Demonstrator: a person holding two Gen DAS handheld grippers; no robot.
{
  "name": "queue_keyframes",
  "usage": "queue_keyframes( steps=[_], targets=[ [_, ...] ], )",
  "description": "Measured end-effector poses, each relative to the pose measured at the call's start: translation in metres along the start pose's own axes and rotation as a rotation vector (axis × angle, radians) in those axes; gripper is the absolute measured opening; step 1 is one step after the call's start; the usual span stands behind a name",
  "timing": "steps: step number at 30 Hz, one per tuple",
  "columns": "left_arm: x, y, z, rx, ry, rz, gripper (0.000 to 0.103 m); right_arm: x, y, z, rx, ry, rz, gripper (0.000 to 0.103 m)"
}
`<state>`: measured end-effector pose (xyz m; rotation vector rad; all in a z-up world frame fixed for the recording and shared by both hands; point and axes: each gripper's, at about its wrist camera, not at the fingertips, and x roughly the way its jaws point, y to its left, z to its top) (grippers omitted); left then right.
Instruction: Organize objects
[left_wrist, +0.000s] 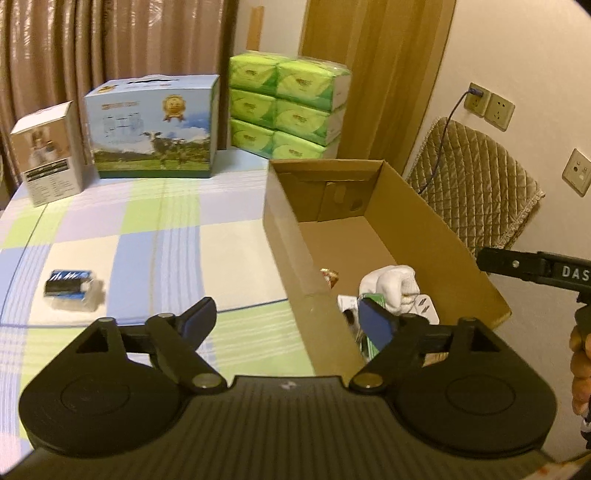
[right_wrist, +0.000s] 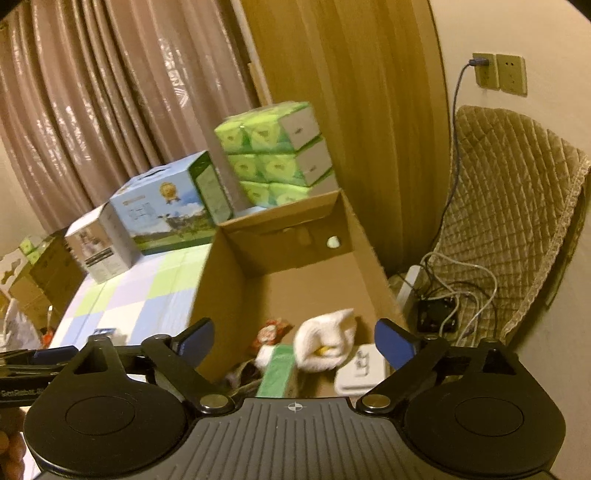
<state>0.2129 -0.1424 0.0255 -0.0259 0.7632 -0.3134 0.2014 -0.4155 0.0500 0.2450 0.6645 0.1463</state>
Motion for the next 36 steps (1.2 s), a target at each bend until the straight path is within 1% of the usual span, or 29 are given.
queue_keyframes(
  steps=[7,11,18,23,28,36],
  targets=[
    [-0.038,0.013,-0.018,-0.009,-0.013,0.034,0.092,-0.032,0.042,-0.015,-0.038,-0.02,0.047,0.101],
    [-0.06,0.021,-0.026,-0.01,-0.025,0.056,0.095,-0.045,0.068,-0.025,-0.077,-0.024,0.07,0.101],
    [-0.094,0.041,-0.042,-0.027,-0.05,0.087,0.102,-0.053,0.103,-0.042,-0.116,-0.006,0.095,0.101],
    [-0.114,0.064,-0.059,-0.042,-0.053,0.113,0.102,-0.051,0.125,-0.058,-0.141,0.016,0.113,0.101],
    [-0.131,0.094,-0.077,-0.072,-0.054,0.166,0.102,-0.044,0.146,-0.072,-0.164,0.045,0.132,0.101],
    [-0.148,0.139,-0.09,-0.122,-0.059,0.24,0.102,-0.031,0.172,-0.083,-0.209,0.067,0.164,0.101]
  ],
)
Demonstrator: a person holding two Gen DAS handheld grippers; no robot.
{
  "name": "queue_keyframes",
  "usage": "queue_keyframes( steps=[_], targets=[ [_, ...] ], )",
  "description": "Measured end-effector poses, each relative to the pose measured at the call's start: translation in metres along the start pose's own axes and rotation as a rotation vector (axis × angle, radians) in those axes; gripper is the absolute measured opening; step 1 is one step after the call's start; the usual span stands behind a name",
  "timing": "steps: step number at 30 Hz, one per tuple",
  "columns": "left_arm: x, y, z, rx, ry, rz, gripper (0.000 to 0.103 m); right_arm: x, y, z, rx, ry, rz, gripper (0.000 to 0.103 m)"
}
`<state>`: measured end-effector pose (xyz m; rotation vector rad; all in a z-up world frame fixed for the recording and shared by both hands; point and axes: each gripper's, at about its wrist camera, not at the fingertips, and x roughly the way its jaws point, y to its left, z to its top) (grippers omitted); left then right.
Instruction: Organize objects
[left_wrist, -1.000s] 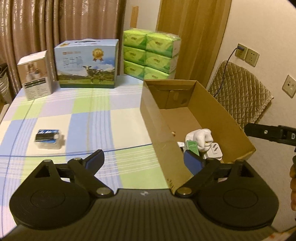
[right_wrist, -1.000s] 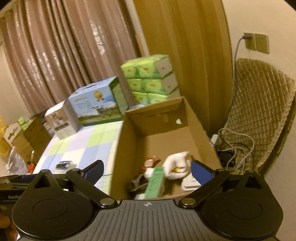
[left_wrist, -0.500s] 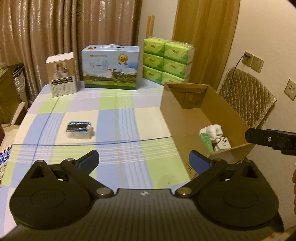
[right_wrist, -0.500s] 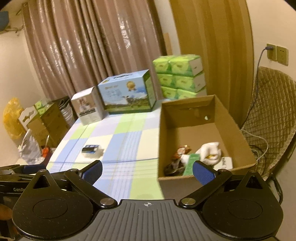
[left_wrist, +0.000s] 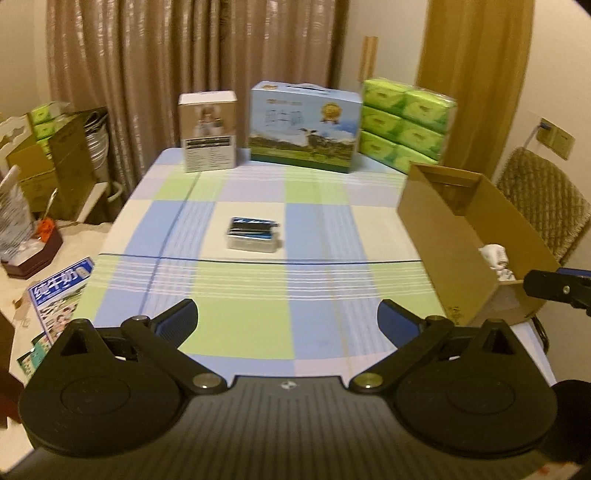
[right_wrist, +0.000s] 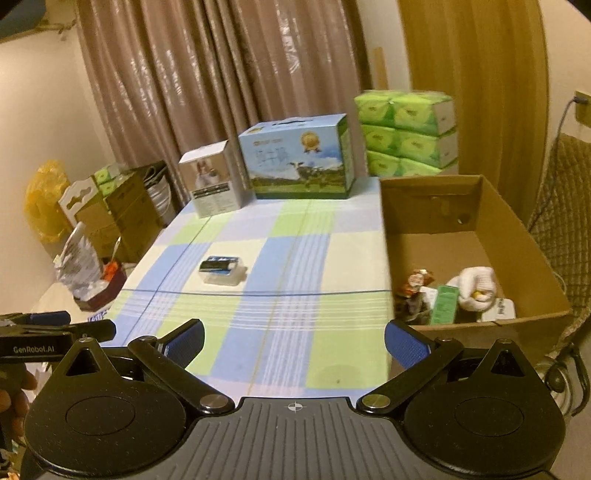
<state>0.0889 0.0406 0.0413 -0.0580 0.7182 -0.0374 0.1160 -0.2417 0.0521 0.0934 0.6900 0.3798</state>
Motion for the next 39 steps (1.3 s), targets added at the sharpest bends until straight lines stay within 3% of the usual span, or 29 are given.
queue_keyframes(
  steps=[17,31,39],
  targets=[
    [0.029,0.049,0.004,-0.005,0.022,0.033,0.102,0.052,0.031,0.004,-0.118,0.036,0.054,0.101],
    [0.099,0.073,0.015,0.018,0.043,0.046,0.102,0.143,0.046,0.016,-0.253,0.035,0.109,0.101],
    [0.16,0.086,0.025,0.059,0.022,0.042,0.102,0.208,0.048,0.021,-0.312,0.028,0.169,0.085]
  ],
)
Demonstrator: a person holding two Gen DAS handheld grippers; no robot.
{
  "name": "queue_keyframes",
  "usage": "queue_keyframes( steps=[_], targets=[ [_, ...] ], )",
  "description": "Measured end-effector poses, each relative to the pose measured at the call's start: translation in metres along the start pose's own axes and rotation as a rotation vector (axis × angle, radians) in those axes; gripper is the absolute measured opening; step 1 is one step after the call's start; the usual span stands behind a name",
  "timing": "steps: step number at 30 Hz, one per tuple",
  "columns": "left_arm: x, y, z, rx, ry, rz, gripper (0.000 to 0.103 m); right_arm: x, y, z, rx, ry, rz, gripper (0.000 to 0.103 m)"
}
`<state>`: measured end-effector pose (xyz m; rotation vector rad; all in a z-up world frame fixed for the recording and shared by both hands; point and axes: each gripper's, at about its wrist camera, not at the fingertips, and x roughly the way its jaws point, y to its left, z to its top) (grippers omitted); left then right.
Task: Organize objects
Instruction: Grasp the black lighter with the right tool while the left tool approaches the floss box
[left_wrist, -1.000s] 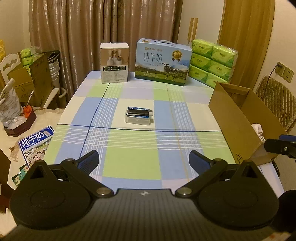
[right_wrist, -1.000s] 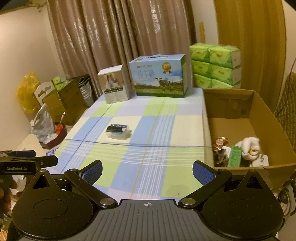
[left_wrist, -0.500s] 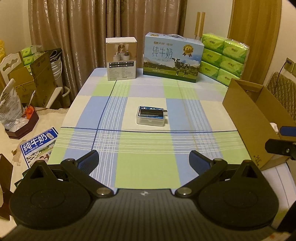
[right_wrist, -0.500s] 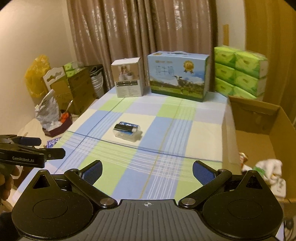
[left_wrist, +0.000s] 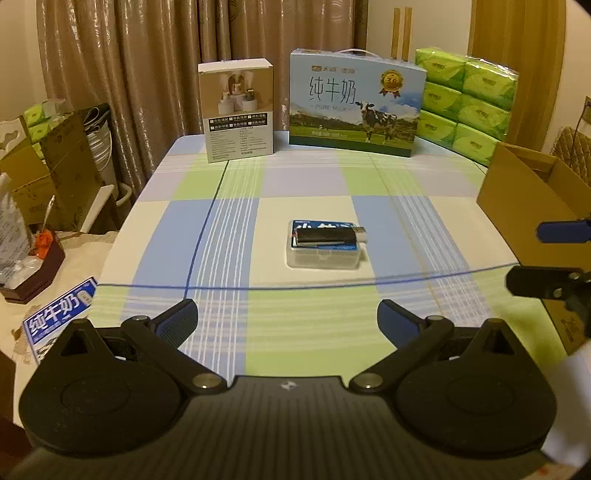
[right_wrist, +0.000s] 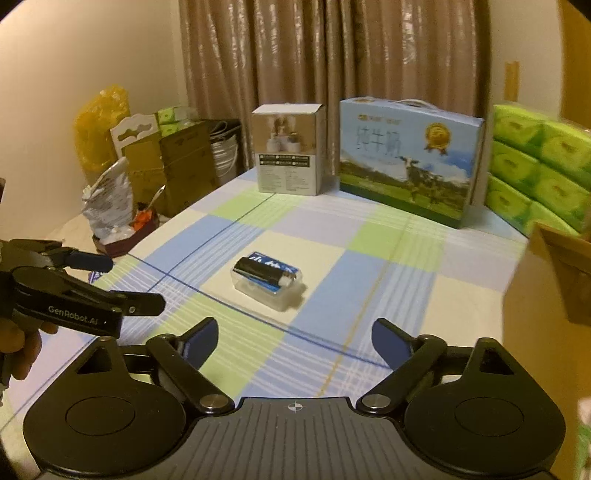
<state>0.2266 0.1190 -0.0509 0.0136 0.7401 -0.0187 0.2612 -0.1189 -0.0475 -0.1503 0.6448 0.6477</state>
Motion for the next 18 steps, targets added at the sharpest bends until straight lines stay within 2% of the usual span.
queue_keyframes(
  steps=[5,8,13,18],
  targets=[
    [0.031,0.005,0.006,-0.015,-0.024,-0.031,0.101,0.037,-0.008,0.005,-0.008,-0.008,0.017,0.072],
    [0.048,0.004,0.011,0.011,-0.029,-0.034,0.101,0.058,-0.009,0.009,-0.032,-0.004,0.023,0.065],
    [0.073,0.004,0.02,0.065,-0.056,-0.034,0.101,0.089,-0.009,0.014,-0.084,-0.005,0.052,0.059],
    [0.097,0.018,0.017,0.049,-0.02,-0.027,0.1,0.116,-0.006,0.017,-0.147,-0.003,0.076,0.055]
  ],
)
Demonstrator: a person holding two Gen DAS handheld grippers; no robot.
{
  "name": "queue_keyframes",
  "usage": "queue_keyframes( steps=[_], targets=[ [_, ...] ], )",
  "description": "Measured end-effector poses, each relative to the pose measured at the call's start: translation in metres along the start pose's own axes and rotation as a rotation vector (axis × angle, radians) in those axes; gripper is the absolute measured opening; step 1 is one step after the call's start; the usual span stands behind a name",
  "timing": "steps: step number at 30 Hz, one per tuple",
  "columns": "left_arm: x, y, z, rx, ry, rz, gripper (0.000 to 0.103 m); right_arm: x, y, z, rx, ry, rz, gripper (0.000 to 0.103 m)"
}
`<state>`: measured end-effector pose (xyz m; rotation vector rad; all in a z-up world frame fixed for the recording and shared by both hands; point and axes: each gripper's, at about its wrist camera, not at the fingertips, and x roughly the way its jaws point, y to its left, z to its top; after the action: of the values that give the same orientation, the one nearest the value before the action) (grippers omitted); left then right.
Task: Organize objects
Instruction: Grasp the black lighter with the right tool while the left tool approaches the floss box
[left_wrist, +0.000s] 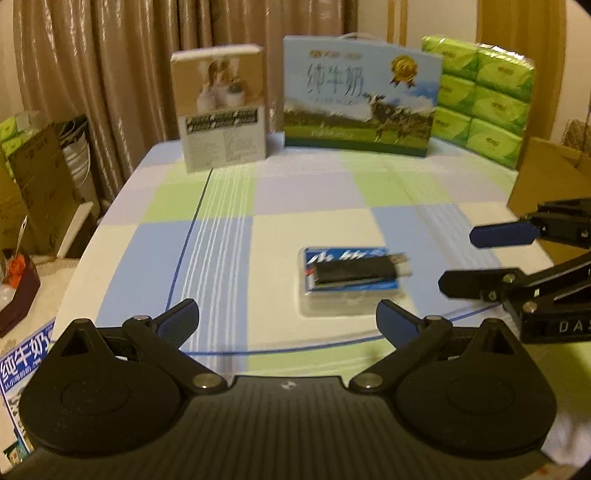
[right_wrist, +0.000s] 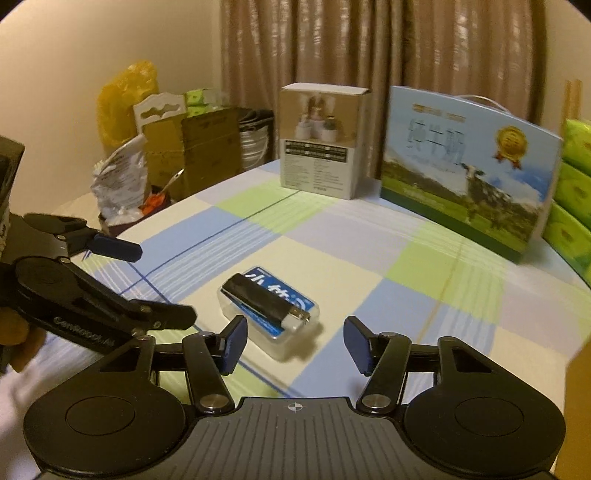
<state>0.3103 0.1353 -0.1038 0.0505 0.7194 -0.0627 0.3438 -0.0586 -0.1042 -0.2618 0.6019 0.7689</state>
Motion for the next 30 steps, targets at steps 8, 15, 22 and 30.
queue_keyframes(
  steps=[8,15,22,30],
  targets=[
    [0.007,0.011,-0.007,-0.025,0.014,0.041,0.1,0.037,-0.001,0.004,-0.065,0.015,0.021,0.046],
    [0.011,0.018,-0.011,-0.044,0.015,0.034,0.1,0.049,0.002,0.002,-0.082,0.017,0.082,0.021],
    [0.012,0.009,-0.008,-0.021,-0.005,0.007,0.1,0.031,-0.013,-0.001,0.054,0.067,-0.019,0.02],
    [0.027,-0.015,0.005,0.009,-0.038,-0.055,0.1,-0.001,-0.045,-0.031,0.179,0.186,-0.218,0.02]
  ],
)
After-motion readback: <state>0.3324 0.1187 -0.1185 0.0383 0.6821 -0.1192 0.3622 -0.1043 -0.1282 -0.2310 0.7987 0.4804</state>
